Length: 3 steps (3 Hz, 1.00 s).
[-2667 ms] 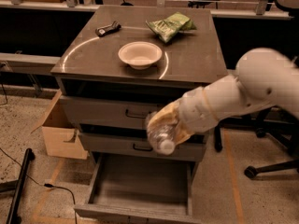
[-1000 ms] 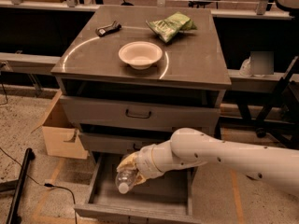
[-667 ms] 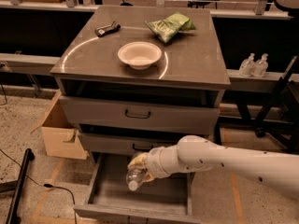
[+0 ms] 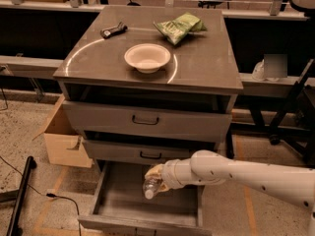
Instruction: Place water bottle into bottom drawer
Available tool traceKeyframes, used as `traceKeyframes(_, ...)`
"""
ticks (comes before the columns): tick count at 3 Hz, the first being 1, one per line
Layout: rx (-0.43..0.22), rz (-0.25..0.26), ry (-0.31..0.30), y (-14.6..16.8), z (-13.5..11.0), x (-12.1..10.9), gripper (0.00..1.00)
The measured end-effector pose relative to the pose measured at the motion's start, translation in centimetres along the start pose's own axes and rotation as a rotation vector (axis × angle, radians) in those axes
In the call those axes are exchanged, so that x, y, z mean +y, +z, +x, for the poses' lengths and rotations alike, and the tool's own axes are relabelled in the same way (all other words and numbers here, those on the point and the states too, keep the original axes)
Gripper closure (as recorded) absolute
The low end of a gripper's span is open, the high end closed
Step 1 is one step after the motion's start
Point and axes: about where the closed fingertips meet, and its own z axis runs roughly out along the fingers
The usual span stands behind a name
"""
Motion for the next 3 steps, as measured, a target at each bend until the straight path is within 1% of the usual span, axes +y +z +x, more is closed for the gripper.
traceKeyframes(1, -0.032, -0.021, 0.032, 2.8, 1.4, 3.0, 1.0)
traceKeyframes(2, -0.035, -0.022, 0.042, 4.7, 2.4, 5.3, 1.0)
traceKeyframes(3, -0.028, -0.027, 0.027, 7.0, 3.6, 7.4, 1.0)
